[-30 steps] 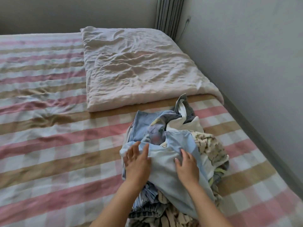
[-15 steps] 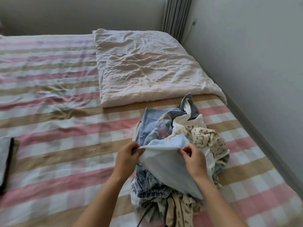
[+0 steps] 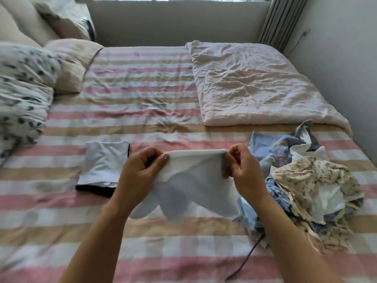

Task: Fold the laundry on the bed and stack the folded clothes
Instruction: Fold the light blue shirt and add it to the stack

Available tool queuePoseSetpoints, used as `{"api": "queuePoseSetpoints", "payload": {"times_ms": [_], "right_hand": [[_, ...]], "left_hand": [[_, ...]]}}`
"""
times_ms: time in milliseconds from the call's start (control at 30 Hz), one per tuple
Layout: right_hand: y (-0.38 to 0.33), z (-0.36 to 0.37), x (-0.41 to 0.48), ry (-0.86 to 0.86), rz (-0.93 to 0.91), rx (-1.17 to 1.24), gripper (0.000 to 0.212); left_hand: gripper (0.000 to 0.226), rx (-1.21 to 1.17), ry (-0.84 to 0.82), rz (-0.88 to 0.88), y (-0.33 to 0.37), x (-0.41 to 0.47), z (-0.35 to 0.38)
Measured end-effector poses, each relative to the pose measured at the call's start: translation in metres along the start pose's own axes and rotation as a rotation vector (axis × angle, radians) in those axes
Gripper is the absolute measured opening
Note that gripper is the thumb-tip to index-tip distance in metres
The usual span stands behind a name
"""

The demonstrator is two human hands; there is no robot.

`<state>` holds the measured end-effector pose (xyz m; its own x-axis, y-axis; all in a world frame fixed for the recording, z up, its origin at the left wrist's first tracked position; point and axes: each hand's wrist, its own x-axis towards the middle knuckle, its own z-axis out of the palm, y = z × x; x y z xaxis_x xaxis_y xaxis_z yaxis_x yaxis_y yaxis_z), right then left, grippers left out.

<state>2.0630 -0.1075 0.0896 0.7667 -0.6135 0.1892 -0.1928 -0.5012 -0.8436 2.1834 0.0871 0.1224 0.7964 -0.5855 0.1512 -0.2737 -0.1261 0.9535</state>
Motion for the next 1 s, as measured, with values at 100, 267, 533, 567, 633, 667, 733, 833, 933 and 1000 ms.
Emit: {"api": "queuePoseSetpoints", "payload": {"times_ms": [100,267,533,567,633,667,733,833,933,1000], "right_hand": [[-0.036,0.050,-0.002,-0.069,-0.012,0.129,0.014],[-0.063,0.118,-0.020,-0.123,-0.020,0.281,0.013],[0.022,0.164,-0.068,-0.307,0.268,0.103,0.010],[0.042,0.169,-0.076,-0.311,0.319,0.040,0.011],[0.079,0.178,-0.092,-0.308,0.444,-0.048,0.012],[0.096,0.182,-0.100,-0.309,0.503,-0.080,0.013],[0.125,0.187,-0.115,-0.327,0.575,-0.141,0.018],[0.155,0.190,-0.131,-0.429,0.613,-0.240,0.034],[0.168,0.191,-0.130,-0.452,0.613,-0.349,0.034],[0.171,0.198,-0.121,-0.344,0.530,-0.455,0.019]], "left_hand": [[0.023,0.037,0.048,0.016,0.003,-0.011,-0.060],[0.018,0.112,0.025,0.002,-0.010,-0.035,-0.131],[0.018,0.069,-0.188,-0.265,-0.120,-0.084,-0.099],[0.017,0.083,-0.191,-0.324,-0.142,-0.090,-0.086],[0.017,0.107,-0.184,-0.445,-0.184,-0.104,-0.060],[0.016,0.126,-0.189,-0.493,-0.202,-0.112,-0.047],[0.010,0.194,-0.227,-0.572,-0.232,-0.128,-0.023],[0.019,0.213,-0.455,-0.652,-0.262,-0.152,0.007],[0.025,0.168,-0.632,-0.679,-0.277,-0.161,0.021],[0.022,0.103,-0.478,-0.721,-0.283,-0.149,0.023]]}}
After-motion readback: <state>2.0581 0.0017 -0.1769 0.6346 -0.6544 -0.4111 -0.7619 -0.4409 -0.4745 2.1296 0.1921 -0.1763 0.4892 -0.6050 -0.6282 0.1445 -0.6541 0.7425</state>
